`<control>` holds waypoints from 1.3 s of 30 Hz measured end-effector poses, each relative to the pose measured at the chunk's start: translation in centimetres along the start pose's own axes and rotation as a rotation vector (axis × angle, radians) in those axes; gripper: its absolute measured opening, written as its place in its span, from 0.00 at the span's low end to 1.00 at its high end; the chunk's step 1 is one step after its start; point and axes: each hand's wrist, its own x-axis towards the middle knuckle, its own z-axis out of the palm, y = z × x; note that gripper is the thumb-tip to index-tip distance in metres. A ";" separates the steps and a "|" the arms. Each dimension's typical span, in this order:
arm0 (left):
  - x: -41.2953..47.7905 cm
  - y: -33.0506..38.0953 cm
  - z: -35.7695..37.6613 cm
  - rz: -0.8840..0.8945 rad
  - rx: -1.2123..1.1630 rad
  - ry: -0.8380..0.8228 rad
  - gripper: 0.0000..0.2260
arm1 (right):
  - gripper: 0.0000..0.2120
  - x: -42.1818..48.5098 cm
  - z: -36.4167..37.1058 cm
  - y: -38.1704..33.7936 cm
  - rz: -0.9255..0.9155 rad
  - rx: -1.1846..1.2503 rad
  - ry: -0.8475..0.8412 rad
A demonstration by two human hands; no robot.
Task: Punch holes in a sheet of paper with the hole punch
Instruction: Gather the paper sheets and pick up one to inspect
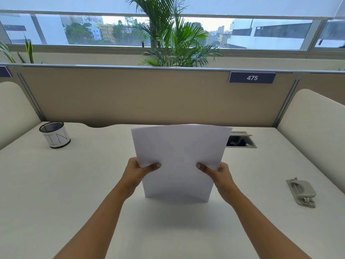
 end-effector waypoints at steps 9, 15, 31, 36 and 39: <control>-0.1 0.8 0.0 0.069 -0.048 -0.004 0.19 | 0.07 0.1 0.1 -0.5 -0.030 -0.018 0.026; -0.4 0.2 -0.1 0.029 -0.042 -0.037 0.19 | 0.15 0.0 -0.1 -0.6 -0.016 -0.048 -0.004; -0.5 0.3 0.5 0.002 -0.038 0.009 0.09 | 0.14 -0.2 -0.1 -0.8 -0.027 -0.037 0.005; -0.7 0.2 0.9 -0.006 -0.029 0.015 0.08 | 0.08 -0.3 0.2 -0.4 -0.028 -0.033 0.018; -0.6 0.5 0.7 -0.001 -0.022 0.026 0.08 | 0.08 -0.3 0.3 -0.7 -0.038 -0.038 0.018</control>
